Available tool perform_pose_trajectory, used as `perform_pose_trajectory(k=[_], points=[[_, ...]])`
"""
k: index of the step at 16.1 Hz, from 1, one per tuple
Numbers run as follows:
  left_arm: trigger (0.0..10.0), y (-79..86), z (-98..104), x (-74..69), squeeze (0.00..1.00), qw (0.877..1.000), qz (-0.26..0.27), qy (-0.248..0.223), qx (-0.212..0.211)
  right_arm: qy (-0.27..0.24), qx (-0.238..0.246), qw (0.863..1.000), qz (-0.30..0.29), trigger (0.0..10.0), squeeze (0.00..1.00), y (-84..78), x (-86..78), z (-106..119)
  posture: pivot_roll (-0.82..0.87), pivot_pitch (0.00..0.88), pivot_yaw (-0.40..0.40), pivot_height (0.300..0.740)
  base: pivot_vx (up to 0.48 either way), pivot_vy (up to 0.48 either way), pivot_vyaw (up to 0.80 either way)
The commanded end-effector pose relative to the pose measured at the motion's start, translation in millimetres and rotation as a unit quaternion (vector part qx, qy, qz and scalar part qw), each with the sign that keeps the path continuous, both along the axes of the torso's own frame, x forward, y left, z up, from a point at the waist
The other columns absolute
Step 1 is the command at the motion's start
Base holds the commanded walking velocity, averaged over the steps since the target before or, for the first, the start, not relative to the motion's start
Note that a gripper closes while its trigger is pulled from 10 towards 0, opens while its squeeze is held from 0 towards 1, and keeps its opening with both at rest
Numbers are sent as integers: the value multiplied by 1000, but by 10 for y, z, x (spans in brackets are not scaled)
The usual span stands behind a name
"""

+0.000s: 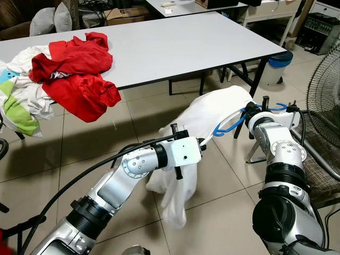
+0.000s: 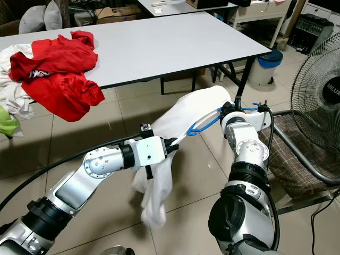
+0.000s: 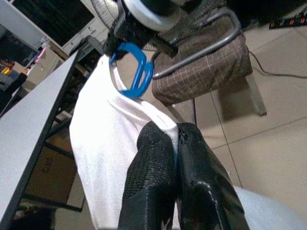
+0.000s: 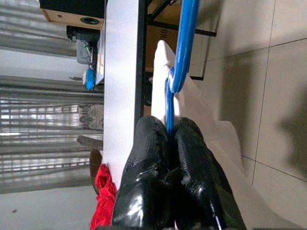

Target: Hang hanger

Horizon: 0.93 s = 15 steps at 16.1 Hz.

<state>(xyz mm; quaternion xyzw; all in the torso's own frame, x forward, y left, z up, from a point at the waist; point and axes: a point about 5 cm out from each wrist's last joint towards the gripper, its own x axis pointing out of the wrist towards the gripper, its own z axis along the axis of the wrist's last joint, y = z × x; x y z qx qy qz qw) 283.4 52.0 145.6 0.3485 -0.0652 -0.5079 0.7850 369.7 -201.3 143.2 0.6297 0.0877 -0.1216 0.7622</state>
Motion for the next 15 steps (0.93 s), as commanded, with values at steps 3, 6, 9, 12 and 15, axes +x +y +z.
perform_pose_trajectory(k=[3, 6, 9, 12, 15], points=[[10000, -29, 78, 12, 0, 1000, -8, -6, -18, -1, -10, 1000, -5, 10000, 0, -42, 23, 26, -74, 0, 1, 740, 0, 0, 0], [10000, -60, 95, -57, 0, 999, -33, -1, -23, 7, -9, 1000, -5, 10000, 0, -33, 21, 0, -73, 0, -1, 740, 0, 0, 0], [10000, -118, 113, -146, 0, 997, -69, 17, -30, 7, -8, 1000, -4, 10000, 0, -21, 26, -6, -71, 0, -4, 740, 0, 0, 0], [10000, -154, 133, -159, 0, 996, -75, 14, -35, 13, -13, 1000, 1, 10000, 0, -7, 28, -23, -73, 0, -5, 740, 0, 0, 0], [10000, -244, 206, -198, 0, 994, -96, 15, -47, 37, -49, 998, 25, 10000, 0, 50, 14, -97, -72, 0, -9, 740, 0, 0, 0]])
